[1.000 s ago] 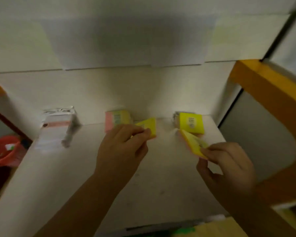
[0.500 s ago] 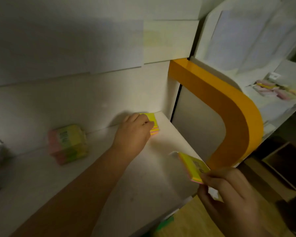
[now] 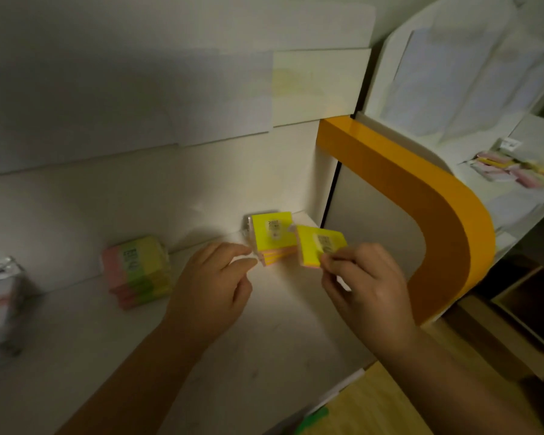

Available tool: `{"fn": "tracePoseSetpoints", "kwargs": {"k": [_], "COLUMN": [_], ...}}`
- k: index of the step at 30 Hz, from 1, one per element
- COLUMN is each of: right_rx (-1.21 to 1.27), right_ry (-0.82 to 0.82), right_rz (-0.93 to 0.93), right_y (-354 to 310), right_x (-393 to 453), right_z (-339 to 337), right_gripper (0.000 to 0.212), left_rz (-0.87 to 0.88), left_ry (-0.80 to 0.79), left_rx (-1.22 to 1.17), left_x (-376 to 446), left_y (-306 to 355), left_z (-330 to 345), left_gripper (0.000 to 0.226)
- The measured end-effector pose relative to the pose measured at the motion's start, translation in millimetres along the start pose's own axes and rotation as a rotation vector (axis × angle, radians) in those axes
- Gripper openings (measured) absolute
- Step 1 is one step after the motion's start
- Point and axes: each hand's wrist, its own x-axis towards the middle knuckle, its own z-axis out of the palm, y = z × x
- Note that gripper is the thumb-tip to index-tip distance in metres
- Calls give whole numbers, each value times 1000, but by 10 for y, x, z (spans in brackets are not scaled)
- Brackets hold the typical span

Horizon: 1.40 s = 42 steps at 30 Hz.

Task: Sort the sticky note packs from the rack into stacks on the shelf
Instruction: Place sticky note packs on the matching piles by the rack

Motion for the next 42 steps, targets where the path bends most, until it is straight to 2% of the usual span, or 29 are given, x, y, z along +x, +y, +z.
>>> {"fn": "tracePoseSetpoints", "kwargs": {"k": [4,10,15,24,29,32,36,39,42], "right_rx": [20,22,-39,-87,-84,-81,-100,-153,-250], "right_ry": [-22,-84,-236,-462,-350,-283,-83,70,87], "right_rz": [-104,-118,-143,-25,-14,-35,-4,65,176], "right_y": [109,167,125,59,-142,-262,-254,-41,330], "right_x": [295,417,334,204,134,115,95,17,-149], "right_z": [463,931,939,702,300,-56,-588,-1020,-1462], "right_gripper": [16,30,26,38,36,34,29,27,31], "left_rz": [-43,-92,-99,-69,-99,-164,-238,-222,-161], "left_ry": [26,0,-11,43,55,16,-45,20,136], "left_rx": [24,76,68,-28,-109,-103,-75,-46,-68], "left_x": [-323,-653,-806,-741,-571,-420,-113,168,443], "left_y": [-57,-147,-199,-160,-46,49,264,573,1090], "left_z": [-298,-578,-668,-600,-518,-471,-442,-445,-443], "left_gripper": [25,27,27,24,24,31,44,40,37]}}
